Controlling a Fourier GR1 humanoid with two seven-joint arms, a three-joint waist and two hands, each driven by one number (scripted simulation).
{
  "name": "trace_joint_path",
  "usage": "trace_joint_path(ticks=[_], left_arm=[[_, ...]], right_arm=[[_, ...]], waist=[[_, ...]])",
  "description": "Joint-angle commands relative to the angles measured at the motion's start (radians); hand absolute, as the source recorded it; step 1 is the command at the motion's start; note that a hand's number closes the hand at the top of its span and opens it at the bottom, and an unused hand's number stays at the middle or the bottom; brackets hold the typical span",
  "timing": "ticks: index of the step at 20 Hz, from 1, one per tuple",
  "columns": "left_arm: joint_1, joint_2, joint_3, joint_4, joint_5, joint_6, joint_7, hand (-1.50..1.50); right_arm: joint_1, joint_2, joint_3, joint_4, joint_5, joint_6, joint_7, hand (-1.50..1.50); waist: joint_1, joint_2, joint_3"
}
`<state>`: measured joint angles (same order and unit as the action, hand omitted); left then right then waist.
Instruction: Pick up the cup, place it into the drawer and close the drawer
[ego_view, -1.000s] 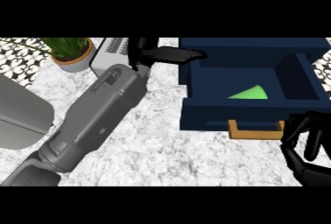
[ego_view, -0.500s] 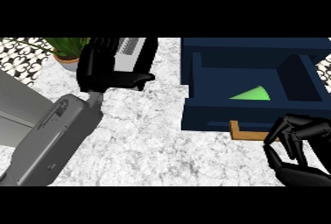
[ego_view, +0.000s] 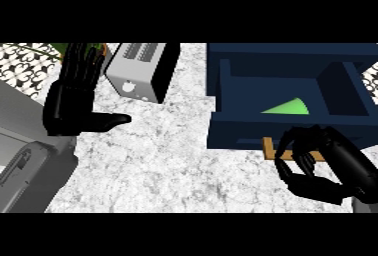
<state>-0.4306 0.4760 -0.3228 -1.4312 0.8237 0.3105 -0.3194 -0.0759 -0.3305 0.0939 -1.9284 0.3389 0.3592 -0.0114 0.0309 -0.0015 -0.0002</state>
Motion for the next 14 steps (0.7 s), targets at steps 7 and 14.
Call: trace_joint_path(ticks=[7, 14], left_arm=[[0.229, 0.081, 0.108, -0.057, 0.016, -0.191, -0.054, -1.5], [0.307, 0.072, 0.18, -0.076, -0.006, -0.24, -0.058, -1.5]], right_arm=[[-0.117, 0.035, 0.11, 0.414, 0.346, -0.208, -0.225, 1.5], [-0.223, 0.082, 0.136, 0.682, 0.473, -0.276, -0.249, -1.5]], waist=[[-0.009, 0.004, 0.001], [-0.016, 0.003, 0.001]])
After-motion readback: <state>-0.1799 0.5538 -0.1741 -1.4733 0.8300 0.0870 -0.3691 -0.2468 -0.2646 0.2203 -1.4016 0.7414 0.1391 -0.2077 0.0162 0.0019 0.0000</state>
